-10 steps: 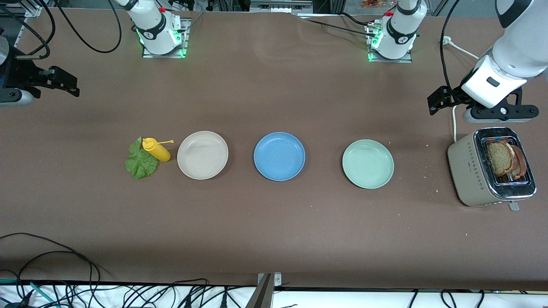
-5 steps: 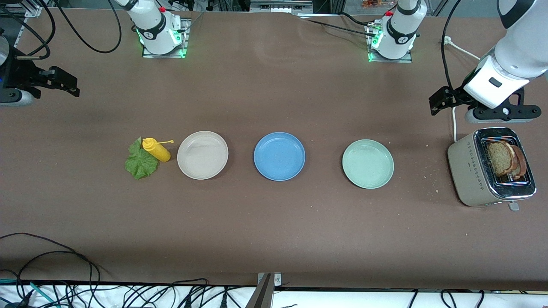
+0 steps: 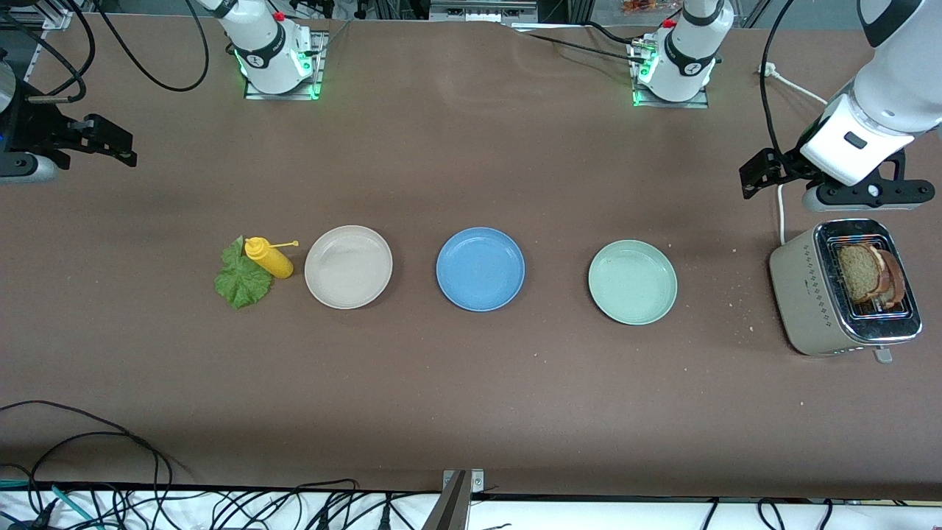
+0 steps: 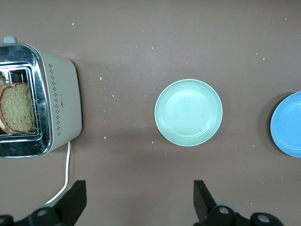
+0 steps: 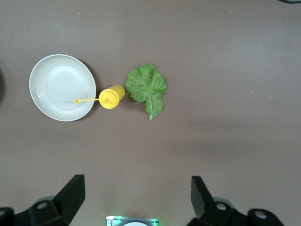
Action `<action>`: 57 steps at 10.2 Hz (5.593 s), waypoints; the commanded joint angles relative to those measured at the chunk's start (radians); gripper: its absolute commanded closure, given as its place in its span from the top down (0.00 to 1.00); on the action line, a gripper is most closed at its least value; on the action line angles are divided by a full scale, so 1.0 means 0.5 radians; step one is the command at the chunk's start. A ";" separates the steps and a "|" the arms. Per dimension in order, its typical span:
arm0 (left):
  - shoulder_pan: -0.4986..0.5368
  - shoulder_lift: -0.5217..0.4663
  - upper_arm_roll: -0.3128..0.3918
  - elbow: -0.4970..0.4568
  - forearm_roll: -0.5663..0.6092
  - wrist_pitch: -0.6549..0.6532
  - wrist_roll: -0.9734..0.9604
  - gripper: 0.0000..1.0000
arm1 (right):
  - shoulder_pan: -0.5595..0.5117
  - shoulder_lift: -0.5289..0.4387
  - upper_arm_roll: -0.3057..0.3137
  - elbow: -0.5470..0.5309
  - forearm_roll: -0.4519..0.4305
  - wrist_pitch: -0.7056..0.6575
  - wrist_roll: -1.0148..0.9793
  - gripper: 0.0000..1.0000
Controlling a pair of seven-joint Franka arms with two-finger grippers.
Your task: Make sandwich in blue plate with both arms
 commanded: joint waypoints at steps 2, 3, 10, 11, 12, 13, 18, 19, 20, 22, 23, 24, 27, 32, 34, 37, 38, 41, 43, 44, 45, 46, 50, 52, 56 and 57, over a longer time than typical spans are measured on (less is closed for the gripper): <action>0.007 0.033 -0.003 0.066 0.051 -0.021 0.008 1.00 | 0.001 0.020 -0.003 0.054 0.016 -0.023 0.016 1.00; 0.007 0.033 -0.003 0.066 0.051 -0.021 0.008 1.00 | 0.001 0.023 -0.003 0.054 0.016 -0.023 0.016 1.00; 0.007 0.033 -0.003 0.066 0.051 -0.021 0.008 1.00 | 0.001 0.020 -0.003 0.054 0.016 -0.023 0.016 1.00; 0.007 0.033 0.000 0.066 0.051 -0.021 0.008 1.00 | -0.002 0.023 -0.003 0.054 0.016 -0.023 0.016 1.00; 0.007 0.033 0.000 0.066 0.048 -0.021 0.008 1.00 | -0.002 0.023 -0.003 0.054 0.016 -0.023 0.016 1.00; 0.007 0.033 0.000 0.066 0.048 -0.021 0.008 1.00 | 0.001 0.020 -0.003 0.054 0.016 -0.023 0.016 1.00; 0.007 0.040 0.003 0.066 0.051 -0.018 0.008 1.00 | -0.002 0.020 -0.003 0.054 0.016 -0.023 0.016 1.00; 0.007 0.070 0.009 0.079 0.054 -0.018 0.005 1.00 | -0.002 0.020 -0.003 0.054 0.016 -0.023 0.016 1.00; 0.043 0.122 0.009 0.191 0.057 -0.021 -0.004 1.00 | -0.002 0.020 -0.003 0.054 0.016 -0.023 0.016 1.00; 0.135 0.126 0.006 0.253 0.036 -0.033 -0.005 1.00 | -0.002 0.023 -0.003 0.054 0.016 -0.023 0.016 1.00; 0.154 0.126 0.009 0.257 0.045 -0.030 0.008 1.00 | -0.002 0.020 -0.003 0.054 0.016 -0.023 0.016 1.00; 0.178 0.126 0.009 0.260 0.060 -0.021 0.005 1.00 | -0.002 0.020 -0.003 0.054 0.016 -0.023 0.016 1.00; 0.356 0.223 0.006 0.260 0.171 0.007 0.017 1.00 | -0.002 0.023 -0.003 0.054 0.016 -0.023 0.016 1.00; 0.555 0.447 0.009 0.293 0.155 0.148 0.180 1.00 | -0.002 0.020 -0.006 0.054 0.016 -0.023 0.016 1.00; 0.626 0.585 0.006 0.336 0.149 0.154 0.183 1.00 | -0.002 0.020 -0.006 0.054 0.016 -0.026 0.016 1.00; 0.666 0.720 0.009 0.339 0.164 0.179 0.183 1.00 | -0.002 0.020 -0.006 0.054 0.016 -0.026 0.016 1.00; 0.679 0.751 0.009 0.339 0.177 0.237 0.183 1.00 | -0.002 0.023 -0.006 0.054 0.016 -0.026 0.016 1.00; 0.719 0.822 0.009 0.339 0.177 0.246 0.189 1.00 | -0.002 0.020 -0.006 0.054 0.016 -0.026 0.016 1.00; 0.755 0.865 0.009 0.339 0.180 0.307 0.256 1.00 | -0.002 0.020 -0.006 0.054 0.016 -0.026 0.016 1.00; 0.792 0.910 0.009 0.339 0.177 0.378 0.344 1.00 | -0.002 0.020 -0.006 0.054 0.013 -0.026 0.016 1.00; 0.835 0.935 0.009 0.339 0.174 0.421 0.406 1.00 | -0.002 0.020 -0.006 0.054 0.016 -0.026 0.016 1.00; 0.841 0.945 0.009 0.339 0.174 0.439 0.434 1.00 | -0.002 0.020 -0.006 0.054 0.016 -0.026 0.016 1.00; 0.857 0.972 0.009 0.339 0.165 0.440 0.511 1.00 | -0.002 0.020 -0.006 0.054 0.016 -0.023 0.016 1.00; 0.847 0.981 0.003 0.339 0.152 0.440 0.508 1.00 | -0.002 0.020 -0.006 0.057 0.013 -0.023 0.016 1.00; 0.832 1.024 -0.003 0.339 0.149 0.440 0.511 0.89 | -0.005 0.020 -0.006 0.054 0.016 -0.023 0.016 1.00; 0.835 1.021 -0.003 0.339 0.152 0.440 0.514 0.76 | -0.005 0.023 -0.006 0.054 0.013 -0.026 0.016 1.00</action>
